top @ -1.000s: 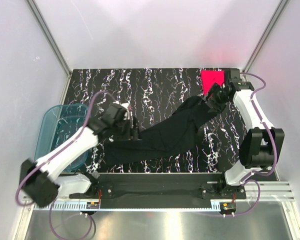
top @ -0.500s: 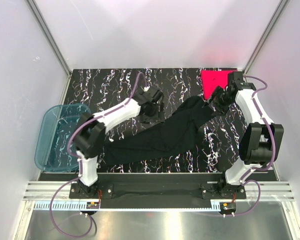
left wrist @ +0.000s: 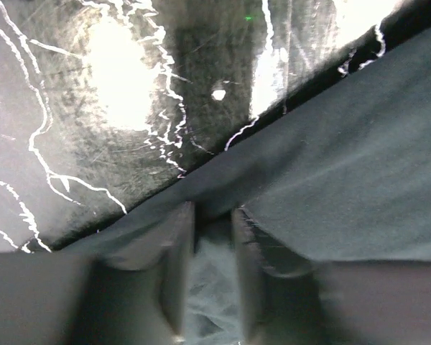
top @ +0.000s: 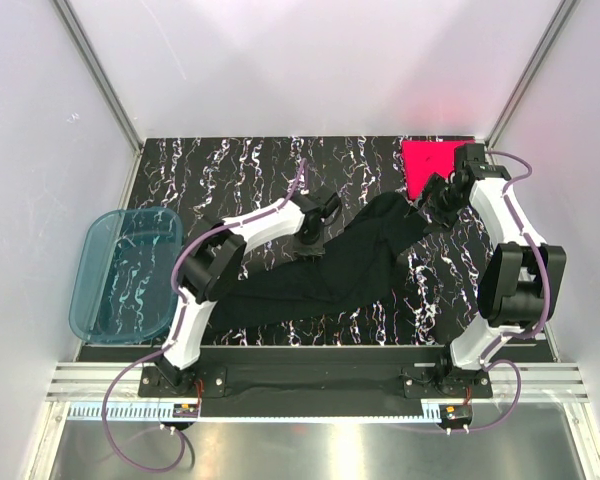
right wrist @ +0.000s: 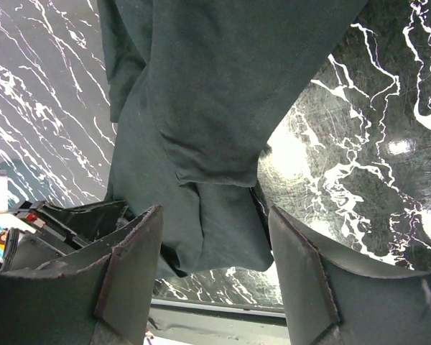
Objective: Fold and stack the t-shirts
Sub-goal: Move the tshirt to the center of the board
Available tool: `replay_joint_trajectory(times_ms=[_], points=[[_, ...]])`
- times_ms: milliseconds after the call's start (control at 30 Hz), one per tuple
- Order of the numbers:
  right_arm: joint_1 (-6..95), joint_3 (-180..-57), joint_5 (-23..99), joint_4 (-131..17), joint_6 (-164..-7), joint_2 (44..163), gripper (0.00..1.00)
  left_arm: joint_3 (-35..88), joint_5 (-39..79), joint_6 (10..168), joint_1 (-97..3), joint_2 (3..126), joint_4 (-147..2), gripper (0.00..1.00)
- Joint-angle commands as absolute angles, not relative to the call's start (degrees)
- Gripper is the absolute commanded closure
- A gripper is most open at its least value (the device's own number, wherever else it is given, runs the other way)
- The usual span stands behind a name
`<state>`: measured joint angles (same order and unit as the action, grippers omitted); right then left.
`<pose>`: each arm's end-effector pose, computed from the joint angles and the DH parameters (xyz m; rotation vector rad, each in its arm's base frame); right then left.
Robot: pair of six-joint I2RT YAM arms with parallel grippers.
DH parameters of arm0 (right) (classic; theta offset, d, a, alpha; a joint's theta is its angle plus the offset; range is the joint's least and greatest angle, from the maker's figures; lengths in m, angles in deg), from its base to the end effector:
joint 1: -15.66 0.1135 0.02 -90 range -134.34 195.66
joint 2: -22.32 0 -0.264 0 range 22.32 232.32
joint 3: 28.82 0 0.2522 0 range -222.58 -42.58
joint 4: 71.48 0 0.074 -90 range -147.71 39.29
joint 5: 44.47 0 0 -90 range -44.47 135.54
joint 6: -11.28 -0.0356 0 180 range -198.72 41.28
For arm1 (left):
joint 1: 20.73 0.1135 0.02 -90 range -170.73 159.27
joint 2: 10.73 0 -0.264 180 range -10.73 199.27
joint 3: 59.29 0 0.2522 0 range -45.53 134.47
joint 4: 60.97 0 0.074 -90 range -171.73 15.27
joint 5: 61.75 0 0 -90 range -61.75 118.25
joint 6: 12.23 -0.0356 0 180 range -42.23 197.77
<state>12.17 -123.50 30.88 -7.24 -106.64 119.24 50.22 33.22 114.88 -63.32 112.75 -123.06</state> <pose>0.3470 -0.0121 0.2663 0.6753 2.6742 0.4678 0.3236 -0.2933 0.1666 0.1231 2.8941 -0.1304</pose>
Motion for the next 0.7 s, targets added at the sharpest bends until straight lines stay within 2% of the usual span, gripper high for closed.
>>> replay_joint_trajectory(times_ms=[0, 67, 233, 467, 667], points=[[11.7, -123.44, 30.24, -7.7, -105.44, 120.14, 0.32, 49.23, 36.07, 114.34, -63.79, 106.28, -122.63, 0.76], [11.44, -123.44, 30.33, -7.97, -106.14, 121.8, 0.32, 48.61, 38.09, 113.72, -63.8, 103.72, -123.59, 0.76], [10.12, -125.62, 30.85, -9.64, -109.04, 128.47, 0.3, 46.06, 39.59, 112.05, -63.79, 94.32, -123.86, 1.0], [9.6, -134.06, 38.24, -9.37, -107.38, 137.7, 0.31, 38.51, 37.83, 112.05, -63.97, 83.69, -122.99, 1.0], [9.59, -138.99, 39.11, -10.0, -106.32, 142.98, 0.31, 33.93, 35.02, 112.49, -63.97, 83.14, -121.75, 1.0]])
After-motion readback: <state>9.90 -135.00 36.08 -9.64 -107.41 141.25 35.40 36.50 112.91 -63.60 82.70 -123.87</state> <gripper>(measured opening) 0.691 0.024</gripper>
